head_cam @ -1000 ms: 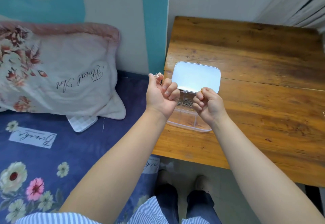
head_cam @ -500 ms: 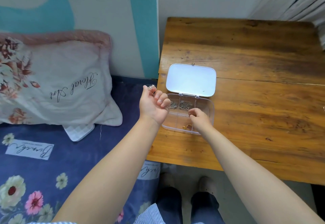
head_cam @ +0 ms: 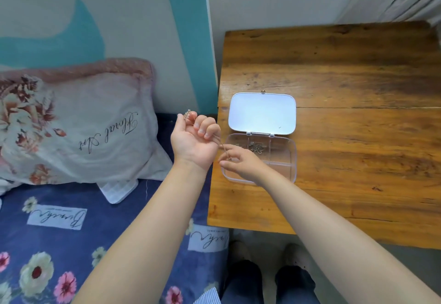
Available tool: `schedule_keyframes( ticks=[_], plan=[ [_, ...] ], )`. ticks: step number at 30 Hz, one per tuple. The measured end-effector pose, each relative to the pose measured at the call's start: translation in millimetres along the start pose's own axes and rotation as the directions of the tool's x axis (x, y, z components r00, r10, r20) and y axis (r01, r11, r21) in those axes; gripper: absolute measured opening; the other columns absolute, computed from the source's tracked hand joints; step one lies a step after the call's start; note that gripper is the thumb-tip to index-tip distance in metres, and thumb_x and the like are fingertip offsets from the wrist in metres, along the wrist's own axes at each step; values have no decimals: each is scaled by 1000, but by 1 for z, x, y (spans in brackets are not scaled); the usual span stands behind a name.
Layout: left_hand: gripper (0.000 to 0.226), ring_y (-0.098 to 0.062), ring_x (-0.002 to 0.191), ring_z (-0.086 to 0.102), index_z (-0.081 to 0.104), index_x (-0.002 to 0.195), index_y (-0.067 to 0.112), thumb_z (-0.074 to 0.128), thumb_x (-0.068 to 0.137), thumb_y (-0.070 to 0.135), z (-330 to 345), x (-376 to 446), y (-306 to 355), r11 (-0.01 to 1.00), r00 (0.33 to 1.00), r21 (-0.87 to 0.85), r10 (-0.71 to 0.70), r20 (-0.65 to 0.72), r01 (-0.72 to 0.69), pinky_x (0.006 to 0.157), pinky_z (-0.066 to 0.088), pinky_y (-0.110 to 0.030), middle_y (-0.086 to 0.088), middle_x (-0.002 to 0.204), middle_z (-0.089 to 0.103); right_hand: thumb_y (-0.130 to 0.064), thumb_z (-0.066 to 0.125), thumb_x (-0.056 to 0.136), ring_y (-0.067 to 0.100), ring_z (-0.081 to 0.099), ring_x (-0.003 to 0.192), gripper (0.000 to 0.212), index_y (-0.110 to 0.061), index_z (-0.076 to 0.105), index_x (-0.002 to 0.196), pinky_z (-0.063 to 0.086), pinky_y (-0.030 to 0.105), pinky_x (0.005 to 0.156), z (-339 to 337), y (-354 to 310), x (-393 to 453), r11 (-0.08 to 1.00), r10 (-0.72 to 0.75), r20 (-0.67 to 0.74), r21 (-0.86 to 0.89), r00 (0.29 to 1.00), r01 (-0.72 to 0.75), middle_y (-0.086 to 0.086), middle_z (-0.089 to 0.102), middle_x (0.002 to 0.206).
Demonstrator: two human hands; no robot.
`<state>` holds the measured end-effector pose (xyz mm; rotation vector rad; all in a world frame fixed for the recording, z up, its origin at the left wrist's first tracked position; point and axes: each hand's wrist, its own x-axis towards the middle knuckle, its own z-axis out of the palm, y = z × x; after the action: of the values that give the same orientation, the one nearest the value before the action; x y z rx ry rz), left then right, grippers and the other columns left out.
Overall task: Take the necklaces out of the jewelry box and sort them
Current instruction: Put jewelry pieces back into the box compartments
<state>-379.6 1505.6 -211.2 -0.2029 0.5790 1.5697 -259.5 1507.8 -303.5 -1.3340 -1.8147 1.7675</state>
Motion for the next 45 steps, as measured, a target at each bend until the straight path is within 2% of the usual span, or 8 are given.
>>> schedule_keyframes(
  ticks=[8, 13, 22, 24, 28, 31, 39, 45],
  plan=[
    [45, -9, 43, 42, 48, 59, 16, 32, 99, 32, -49, 12, 37, 942, 946, 310, 209, -248, -127, 50, 39, -18, 5, 44, 44, -19, 48, 88, 16, 52, 73, 24, -20, 64, 69, 42, 31, 65, -29, 13, -6, 993, 98, -240, -38, 966, -110, 0, 59, 75],
    [34, -14, 73, 58, 54, 70, 12, 37, 98, 20, -86, 14, 9, 850, 947, 527, 183, -263, -18, 86, 42, -33, -3, 67, 57, -15, 50, 88, 23, 59, 78, 21, -4, 66, 79, 52, 42, 82, -19, 14, -2, 988, 150, -247, 4, 957, -154, 4, 61, 73],
    [22, -20, 89, 62, 54, 81, 10, 40, 97, 13, -88, 14, -15, 762, 983, 626, -71, -171, 164, 96, 44, -39, -9, 88, 63, 5, 38, 86, 28, 59, 105, 33, -2, 61, 108, 48, 44, 97, -15, 18, -11, 946, 297, -186, -76, 937, -315, 17, 64, 111],
    [17, -22, 95, 61, 57, 83, 12, 45, 95, 14, -89, 13, -23, 488, 985, 856, -75, -155, 172, 94, 46, -37, -7, 92, 63, 3, 38, 86, 26, 60, 98, 31, -5, 64, 102, 49, 38, 90, -21, 22, -21, 947, 251, -297, -122, 922, -297, 16, 66, 108],
    [19, -24, 107, 53, 63, 103, 12, 53, 90, 22, -95, 21, -35, -462, 999, 887, 36, 37, -17, 86, 45, -35, -7, 112, 63, 5, 40, 84, 28, 57, 101, 28, -1, 64, 98, 41, 29, 85, -38, 34, -42, 925, 128, -454, -265, 882, -271, 17, 66, 107],
    [29, -26, 118, 41, 57, 117, 14, 55, 89, 20, -100, 26, -42, -694, 992, 717, 35, 124, -65, 90, 44, -40, -5, 124, 54, 8, 43, 83, 31, 56, 105, 27, 3, 62, 101, 38, 26, 87, -52, 42, -49, 925, 32, -551, -300, 834, -234, 21, 63, 109],
    [43, -32, 93, 58, 44, 127, 10, 51, 85, 6, -112, 32, -35, -579, 993, 813, 114, 3, 64, 69, 48, -36, -15, 104, 62, -15, 46, 91, 28, 36, 131, 55, -6, 23, 139, 31, 38, 109, -112, 43, -2, 901, 433, -625, 329, 650, -284, 16, 35, 146],
    [45, -23, 61, 67, 45, 125, 15, 46, 85, -4, -118, 39, -35, -403, 982, 896, 116, -149, 184, 69, 59, -37, -1, 74, 55, 16, 36, 84, 35, 51, 119, 60, -1, 20, 139, 43, 39, 99, -145, 32, 22, 739, 565, -446, 648, 694, -184, 24, 45, 136]
  ],
)
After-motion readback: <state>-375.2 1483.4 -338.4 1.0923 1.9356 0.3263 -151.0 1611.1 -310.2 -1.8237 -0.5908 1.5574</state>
